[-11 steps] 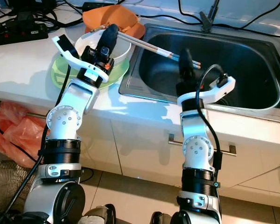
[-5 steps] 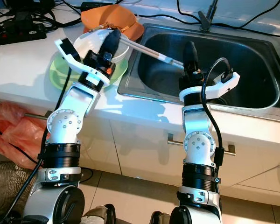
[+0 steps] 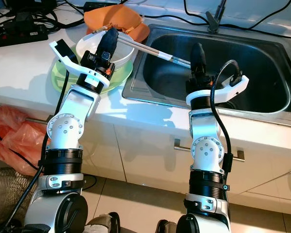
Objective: Kitchen organization
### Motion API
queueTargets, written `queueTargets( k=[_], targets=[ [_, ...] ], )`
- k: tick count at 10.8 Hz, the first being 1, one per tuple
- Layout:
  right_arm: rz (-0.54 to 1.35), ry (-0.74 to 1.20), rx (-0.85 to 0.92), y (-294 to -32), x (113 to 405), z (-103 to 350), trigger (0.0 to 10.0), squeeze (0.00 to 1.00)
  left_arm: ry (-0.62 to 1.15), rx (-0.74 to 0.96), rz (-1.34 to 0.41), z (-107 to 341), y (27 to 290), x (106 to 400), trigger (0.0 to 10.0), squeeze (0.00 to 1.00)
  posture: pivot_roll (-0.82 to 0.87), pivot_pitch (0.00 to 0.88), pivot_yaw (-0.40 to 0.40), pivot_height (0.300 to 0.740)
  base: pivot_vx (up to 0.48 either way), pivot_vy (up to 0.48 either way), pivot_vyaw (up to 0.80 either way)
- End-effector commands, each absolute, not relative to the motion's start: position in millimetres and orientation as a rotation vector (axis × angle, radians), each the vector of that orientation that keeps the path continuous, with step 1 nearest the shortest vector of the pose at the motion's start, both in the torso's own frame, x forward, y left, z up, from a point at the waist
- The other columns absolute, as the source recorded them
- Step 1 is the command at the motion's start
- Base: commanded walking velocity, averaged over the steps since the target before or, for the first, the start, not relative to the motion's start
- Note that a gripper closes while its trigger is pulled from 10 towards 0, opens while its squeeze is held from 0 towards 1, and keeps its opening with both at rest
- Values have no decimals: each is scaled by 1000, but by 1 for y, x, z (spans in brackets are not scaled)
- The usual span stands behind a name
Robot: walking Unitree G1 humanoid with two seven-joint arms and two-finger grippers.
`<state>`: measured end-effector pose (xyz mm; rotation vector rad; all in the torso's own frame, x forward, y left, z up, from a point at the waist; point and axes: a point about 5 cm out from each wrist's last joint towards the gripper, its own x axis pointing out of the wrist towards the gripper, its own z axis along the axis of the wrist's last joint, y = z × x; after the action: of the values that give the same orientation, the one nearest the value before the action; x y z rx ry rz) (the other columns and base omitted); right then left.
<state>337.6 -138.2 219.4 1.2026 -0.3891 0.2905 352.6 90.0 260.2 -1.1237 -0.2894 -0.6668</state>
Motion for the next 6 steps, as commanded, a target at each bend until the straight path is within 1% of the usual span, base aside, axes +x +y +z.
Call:
queueTargets(
  k=[1, 5, 6],
  targets=[
    [340, -394, 1249, -123, 339, 231, 10000, 0, -262, -1183, -701, 256, 73, 349, 10000, 0, 82, 139, -25, 740, 0, 0, 0],
    [353, -383, 1264, -120, 338, 232, 10000, 0, -285, -1208, -713, 261, 74, 350, 10000, 0, 86, 143, -30, 740, 0, 0, 0],
    [353, -381, 1271, -119, 338, 232, 9647, 0, -286, -1207, -712, 261, 74, 350, 10000, 0, 84, 144, -28, 740, 0, 0, 0]
  ],
)
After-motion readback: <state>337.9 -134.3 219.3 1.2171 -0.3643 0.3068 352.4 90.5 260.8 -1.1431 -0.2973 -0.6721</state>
